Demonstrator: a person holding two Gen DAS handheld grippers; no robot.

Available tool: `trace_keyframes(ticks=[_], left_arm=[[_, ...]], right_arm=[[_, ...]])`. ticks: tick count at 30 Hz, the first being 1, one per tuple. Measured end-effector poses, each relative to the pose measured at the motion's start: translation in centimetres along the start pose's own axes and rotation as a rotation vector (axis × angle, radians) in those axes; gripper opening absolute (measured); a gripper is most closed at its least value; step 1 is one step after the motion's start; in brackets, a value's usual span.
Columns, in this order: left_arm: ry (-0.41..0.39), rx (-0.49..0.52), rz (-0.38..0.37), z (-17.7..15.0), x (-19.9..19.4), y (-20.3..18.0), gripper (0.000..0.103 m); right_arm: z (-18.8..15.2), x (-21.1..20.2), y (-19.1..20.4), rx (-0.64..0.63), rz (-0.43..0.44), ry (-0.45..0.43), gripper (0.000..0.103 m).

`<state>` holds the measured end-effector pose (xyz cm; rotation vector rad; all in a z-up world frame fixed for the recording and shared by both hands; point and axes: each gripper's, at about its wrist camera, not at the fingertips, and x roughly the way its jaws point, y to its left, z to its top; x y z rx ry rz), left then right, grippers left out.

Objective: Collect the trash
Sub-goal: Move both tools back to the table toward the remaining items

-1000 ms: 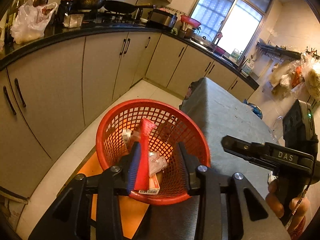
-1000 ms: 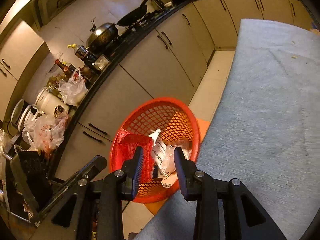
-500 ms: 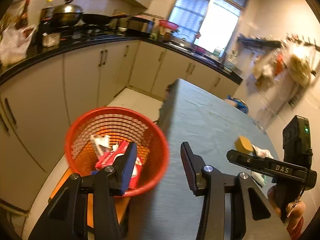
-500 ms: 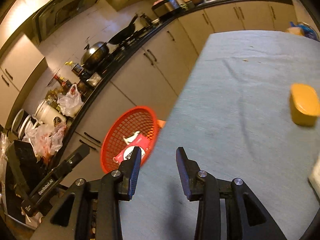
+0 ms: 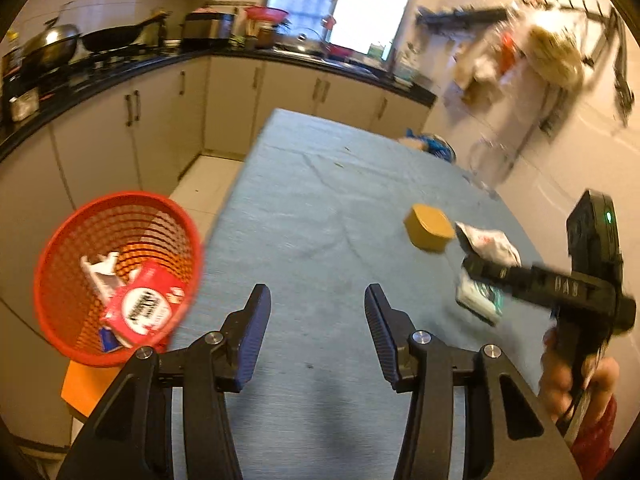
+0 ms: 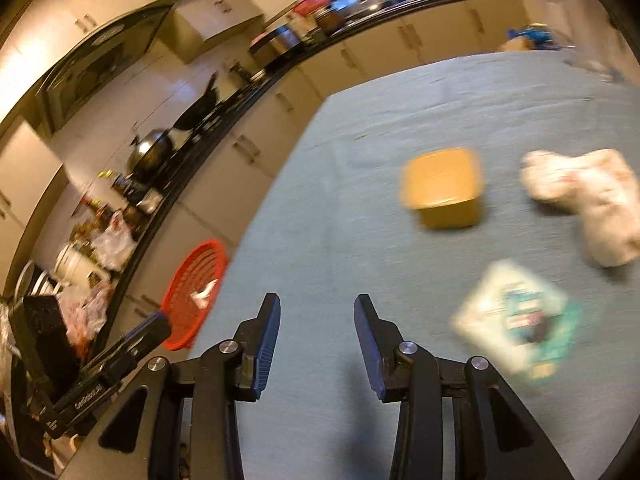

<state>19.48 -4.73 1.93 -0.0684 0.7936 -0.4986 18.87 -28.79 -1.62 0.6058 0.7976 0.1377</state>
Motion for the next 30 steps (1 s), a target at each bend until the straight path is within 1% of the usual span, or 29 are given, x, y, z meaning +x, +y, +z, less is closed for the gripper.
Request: trace_keyframes(ticks=[2,4,6,9,13,16,19,21,23,24,25,26,28,30], left_arm=[[0.027,0.033,-0.007,-0.3,1.0,-1.5,0.049],[0.046,0.055,-0.012,-0.5,1.8,-2.6,0.050],[0.065,0.071,-0.019,-0.7,2.4,-3.5,0.050],[0.095,0.099,-0.031,-1.0,3.4,-4.9,0.051],[0.126,0.119,-0.031,-0.8,4.5,-6.1,0.058],[0.141,0.114,-0.035,-0.1,5.3,-6.6,0.058],[0.152,0.098,-0.039,1.0,6.1,-7.0,0.061],[0.158,0.088,-0.049,1.9,6.8,-7.3,0.064],[0.170,0.086,-0.059,2.7,7.8,-8.1,0.066],[0.175,0.087,-0.064,3.1,8.2,-8.4,0.067],[0.182,0.084,-0.060,3.6,8.9,-8.9,0.071],[0.189,0.073,-0.052,4.1,9.7,-9.4,0.072],[0.203,0.066,-0.060,4.9,11.0,-10.2,0.072],[0.226,0.054,-0.056,5.7,12.5,-11.2,0.072]], right_arm=[[0.9,-1.1,-2.5,0.022,-0.047,-0.014,0.049],[1.8,-2.0,-4.9,0.034,-0.089,-0.020,0.049],[2.6,-2.3,-7.0,0.046,-0.130,-0.012,0.054],[3.2,-1.8,-9.4,0.073,-0.116,0.035,0.055],[2.6,-0.7,-10.0,0.069,-0.051,0.102,0.057],[1.7,-0.2,-9.1,0.000,-0.046,0.141,0.059],[0.5,-0.2,-7.2,-0.115,-0.048,0.171,0.064],[-0.5,-0.3,-5.8,-0.220,-0.084,0.178,0.071],[-1.7,-0.3,-4.6,-0.332,-0.165,0.167,0.071],[-2.1,-0.4,-4.2,-0.364,-0.204,0.155,0.069],[-2.4,-0.3,-4.0,-0.390,-0.246,0.146,0.063],[-2.8,-0.3,-4.0,-0.403,-0.266,0.143,0.048],[-3.1,-0.8,-4.6,-0.383,-0.258,0.130,0.043],[-3.3,-1.9,-5.7,-0.349,-0.242,0.105,0.028]])
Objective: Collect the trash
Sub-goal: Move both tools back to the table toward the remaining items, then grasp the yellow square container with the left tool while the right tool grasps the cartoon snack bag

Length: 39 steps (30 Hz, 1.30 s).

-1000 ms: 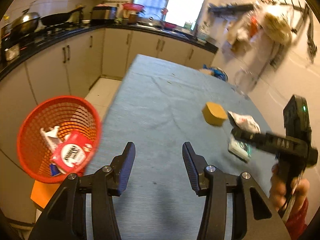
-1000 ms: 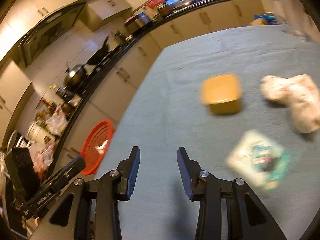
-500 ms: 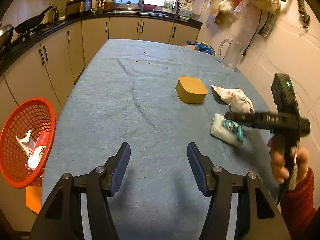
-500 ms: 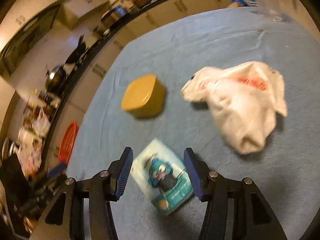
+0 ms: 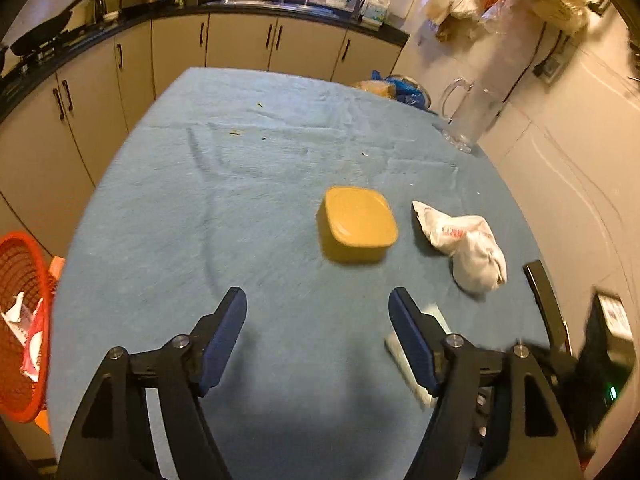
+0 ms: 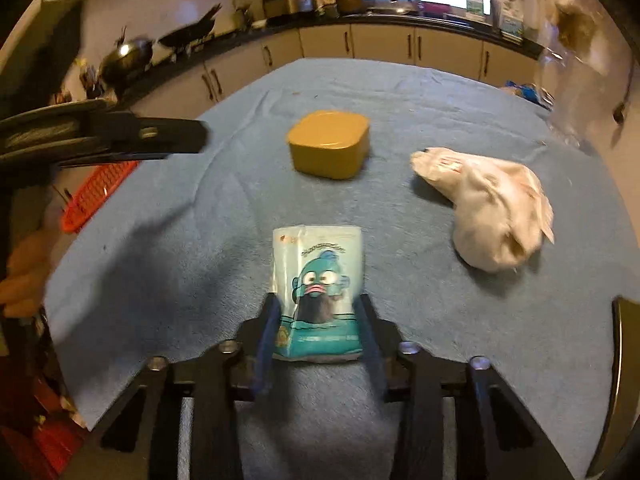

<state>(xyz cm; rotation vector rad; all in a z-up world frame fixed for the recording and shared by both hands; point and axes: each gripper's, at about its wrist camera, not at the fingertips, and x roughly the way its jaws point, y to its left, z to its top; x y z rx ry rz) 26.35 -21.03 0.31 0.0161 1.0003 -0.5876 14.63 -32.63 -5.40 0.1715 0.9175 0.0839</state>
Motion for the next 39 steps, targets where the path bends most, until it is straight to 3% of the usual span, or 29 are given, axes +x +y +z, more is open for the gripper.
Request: trace_keyframes(ticks=[2,13,19,23,24,25,26,31,39], left_arm=[[0.014,-0.008,-0.013,1.0,1.1,-0.9,0.072],[0.073,-0.016,0.074,5.0,6.7,-4.1,0.076],[0.103,0.002,0.117,5.4,9.2,-5.3,0.080],[0.105,0.022,0.141,5.1,10.2,-5.3,0.080],[0.102,0.028,0.150,5.0,10.4,-5.2,0.078],[0.100,0.031,0.157,5.0,10.4,-5.1,0.067],[0.105,0.034,0.157,4.9,10.6,-5.0,0.066],[0.075,0.059,0.144,4.5,9.6,-4.0,0.066],[-0.013,0.064,0.138,2.4,4.5,-1.2,0.066]], right_arm=[[-0.4,-1.0,-1.3,0.059,0.014,-0.028,0.012],[-1.8,-3.1,-4.9,0.208,0.062,-0.068,0.013],[-2.4,-3.6,-5.9,0.250,0.078,-0.078,0.026],[-2.1,-3.8,-5.3,0.246,0.086,-0.087,0.047],[-2.0,-3.9,-5.0,0.238,0.083,-0.091,0.054],[-1.9,-4.0,-4.8,0.231,0.079,-0.094,0.056],[-1.8,-4.0,-4.4,0.223,0.075,-0.097,0.058],[-1.0,-3.2,-2.5,0.169,0.058,-0.083,0.066],[0.2,0.0,0.6,0.069,-0.024,-0.003,0.067]])
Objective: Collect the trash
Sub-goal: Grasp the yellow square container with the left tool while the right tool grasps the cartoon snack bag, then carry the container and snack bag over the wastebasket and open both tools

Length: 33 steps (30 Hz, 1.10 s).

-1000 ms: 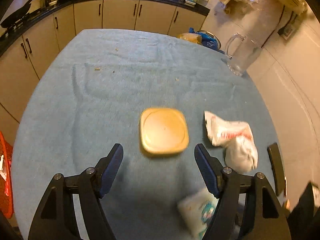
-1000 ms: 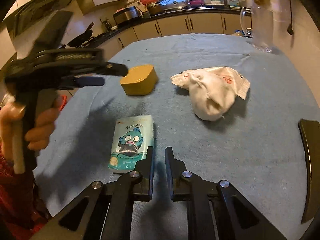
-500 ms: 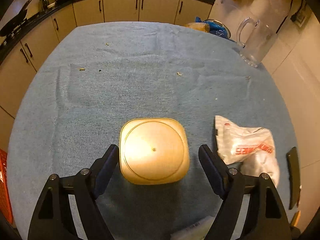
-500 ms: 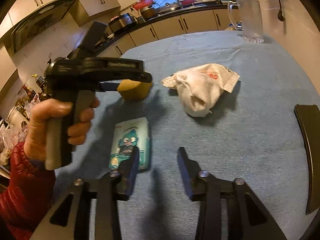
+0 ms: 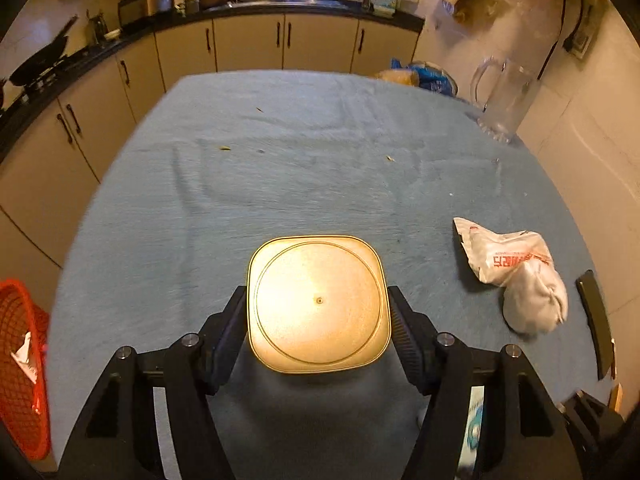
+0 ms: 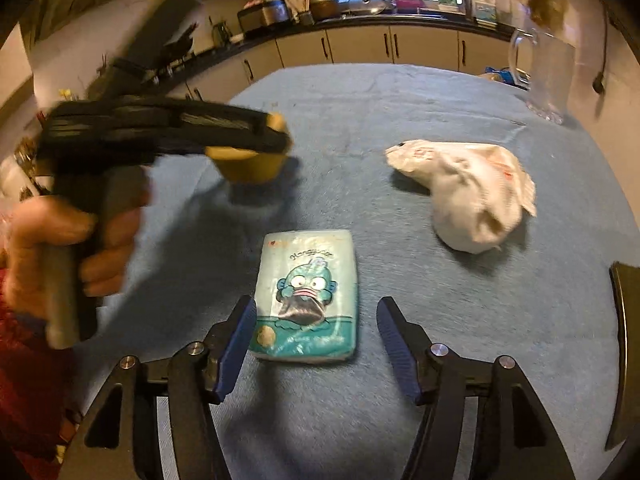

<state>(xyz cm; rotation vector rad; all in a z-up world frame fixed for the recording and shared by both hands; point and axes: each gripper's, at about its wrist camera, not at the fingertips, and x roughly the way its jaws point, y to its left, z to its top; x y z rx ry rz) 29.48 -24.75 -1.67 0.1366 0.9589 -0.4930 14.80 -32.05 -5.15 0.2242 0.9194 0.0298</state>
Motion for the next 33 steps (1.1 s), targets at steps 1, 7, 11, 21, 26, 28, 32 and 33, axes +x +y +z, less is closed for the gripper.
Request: trace_keyframes(ticks=[1,7,11,21,26,28,32,33], left_arm=[[-0.013,-0.003,-0.008,-0.4,-0.7,0.5,0.066],[-0.050,-0.011,-0.022,-2.3,-2.9,2.8,0.066],[-0.065,-0.013,-0.032,-3.7,-3.9,4.0,0.066],[-0.103,-0.016,-0.013,-5.9,-5.8,5.9,0.066],[-0.129,-0.024,0.001,-6.9,-7.3,7.0,0.066],[-0.139,-0.031,0.004,-7.2,-8.0,7.6,0.066],[-0.160,-0.050,0.002,-7.6,-9.2,8.8,0.066],[-0.163,-0.053,0.004,-7.6,-9.4,9.0,0.066]], right_arm=[[0.1,0.4,0.2,-0.005,-0.010,0.008,0.067],[0.3,1.4,1.8,-0.045,-0.079,0.027,0.051],[0.2,1.3,2.0,-0.034,-0.093,0.026,0.037],[0.9,0.1,2.8,0.022,-0.055,-0.035,0.035],[1.5,0.0,3.9,0.027,-0.013,-0.045,0.035],[1.8,0.0,4.3,0.024,0.002,-0.045,0.035],[2.3,0.0,5.9,0.008,0.020,-0.045,0.035],[2.3,0.0,6.3,0.003,0.023,-0.046,0.035]])
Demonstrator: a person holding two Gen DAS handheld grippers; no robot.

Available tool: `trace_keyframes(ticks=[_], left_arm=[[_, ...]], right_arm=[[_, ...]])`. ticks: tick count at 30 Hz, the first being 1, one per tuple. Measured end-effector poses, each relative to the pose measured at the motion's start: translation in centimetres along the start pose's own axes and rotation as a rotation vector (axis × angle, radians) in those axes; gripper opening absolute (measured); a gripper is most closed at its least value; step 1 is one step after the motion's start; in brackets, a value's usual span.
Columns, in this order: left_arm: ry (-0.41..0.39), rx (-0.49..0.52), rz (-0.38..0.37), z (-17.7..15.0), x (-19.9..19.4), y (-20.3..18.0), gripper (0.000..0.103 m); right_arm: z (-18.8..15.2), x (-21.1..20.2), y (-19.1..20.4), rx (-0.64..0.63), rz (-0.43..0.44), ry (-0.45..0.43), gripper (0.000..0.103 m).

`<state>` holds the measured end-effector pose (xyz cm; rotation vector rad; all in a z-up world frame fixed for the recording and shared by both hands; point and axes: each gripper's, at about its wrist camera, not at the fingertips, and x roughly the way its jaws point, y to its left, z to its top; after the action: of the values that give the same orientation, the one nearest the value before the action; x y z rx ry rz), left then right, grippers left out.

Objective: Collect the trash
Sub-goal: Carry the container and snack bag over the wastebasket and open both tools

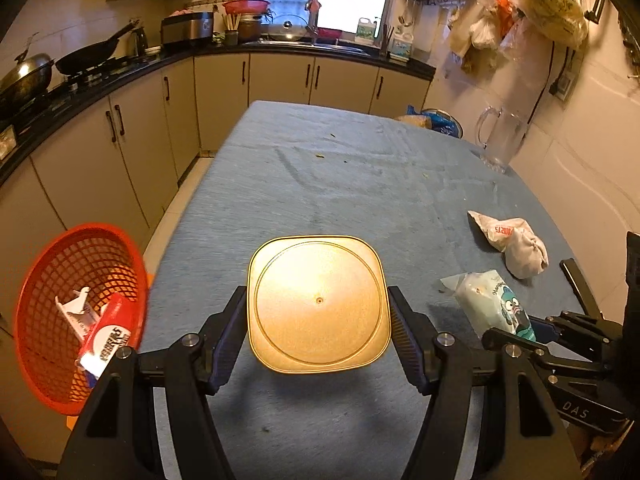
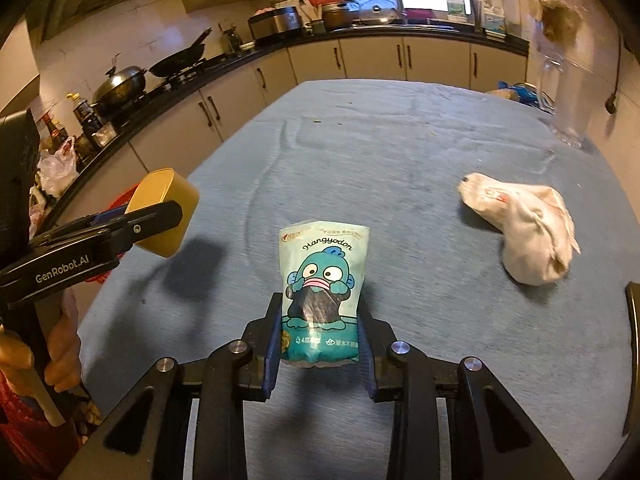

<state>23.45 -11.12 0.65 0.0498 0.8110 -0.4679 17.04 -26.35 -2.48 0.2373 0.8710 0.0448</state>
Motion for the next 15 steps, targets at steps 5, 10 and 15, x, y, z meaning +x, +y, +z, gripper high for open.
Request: trace_keyframes(ticks=[5,10,15], left_arm=[[-0.022,-0.031,0.021,-0.1,-1.4,1.9,0.066],[-0.048,-0.069,0.044,-0.3,-2.9,4.4,0.066],[-0.074,-0.112,0.078,-0.4,-4.6,7.5,0.066]], right_arm=[[0.8,0.3,1.8,-0.024,0.020,-0.003,0.035],[1.9,0.9,3.6,-0.046,0.050,0.005,0.035],[3.4,1.6,6.0,-0.080,0.085,0.005,0.035]])
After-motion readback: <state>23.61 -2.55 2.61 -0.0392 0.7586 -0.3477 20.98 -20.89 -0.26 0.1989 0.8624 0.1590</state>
